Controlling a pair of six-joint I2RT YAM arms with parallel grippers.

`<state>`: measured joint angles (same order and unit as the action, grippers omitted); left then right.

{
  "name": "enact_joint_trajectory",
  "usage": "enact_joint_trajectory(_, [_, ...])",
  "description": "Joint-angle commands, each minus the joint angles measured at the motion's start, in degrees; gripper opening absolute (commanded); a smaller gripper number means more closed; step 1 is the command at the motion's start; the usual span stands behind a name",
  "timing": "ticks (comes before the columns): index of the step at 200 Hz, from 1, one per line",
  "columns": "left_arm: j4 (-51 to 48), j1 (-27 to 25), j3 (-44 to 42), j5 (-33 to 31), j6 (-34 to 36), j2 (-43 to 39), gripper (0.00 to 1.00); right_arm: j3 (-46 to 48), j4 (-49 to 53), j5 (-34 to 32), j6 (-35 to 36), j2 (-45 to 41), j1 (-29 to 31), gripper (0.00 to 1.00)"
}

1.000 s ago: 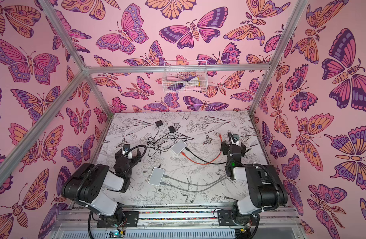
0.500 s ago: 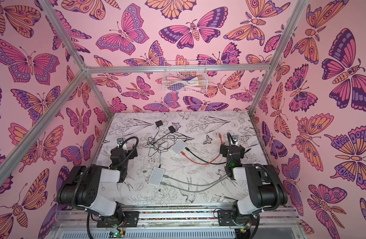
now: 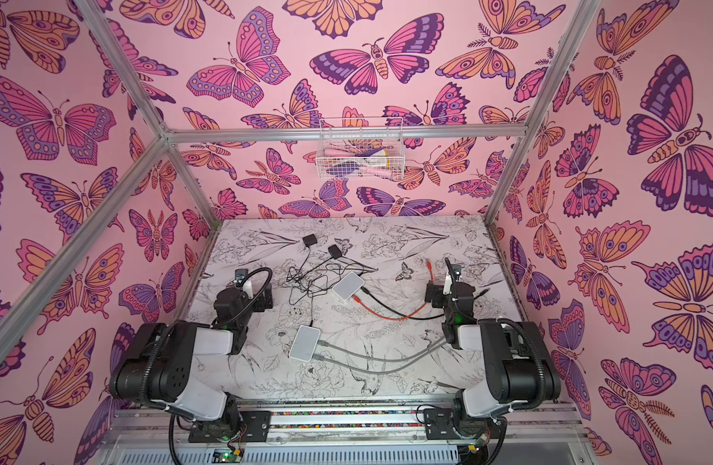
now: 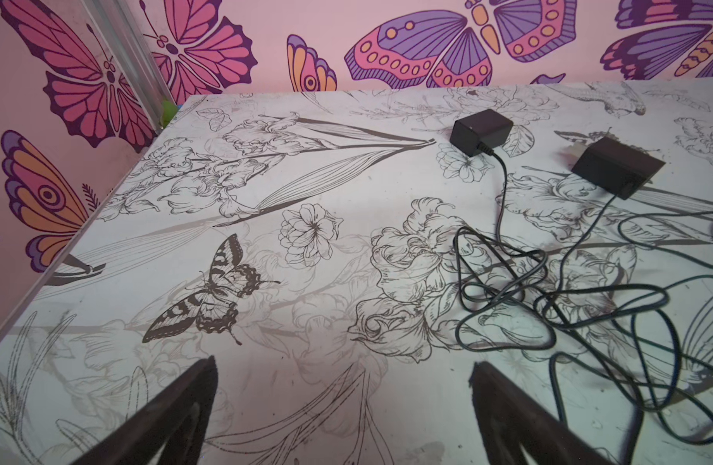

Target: Insert the plug into the switch port

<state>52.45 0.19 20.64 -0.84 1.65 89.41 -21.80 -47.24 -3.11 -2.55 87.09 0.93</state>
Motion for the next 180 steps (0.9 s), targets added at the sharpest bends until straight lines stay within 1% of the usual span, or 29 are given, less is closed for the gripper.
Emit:
enact_joint_trajectory(1, [-0.65,0.52,0.69,1.11,-0.1,-0.68,1.0,-0.79,0.06,1.32,0.52,-0.78,-0.2,0.99])
enact_joint_trajectory(180, [-0.44,0.52,0.63,1.09,-0.15,-0.59,1.0,-0.74,0.07,1.28,0.61,-0.87,-0.22,0.99])
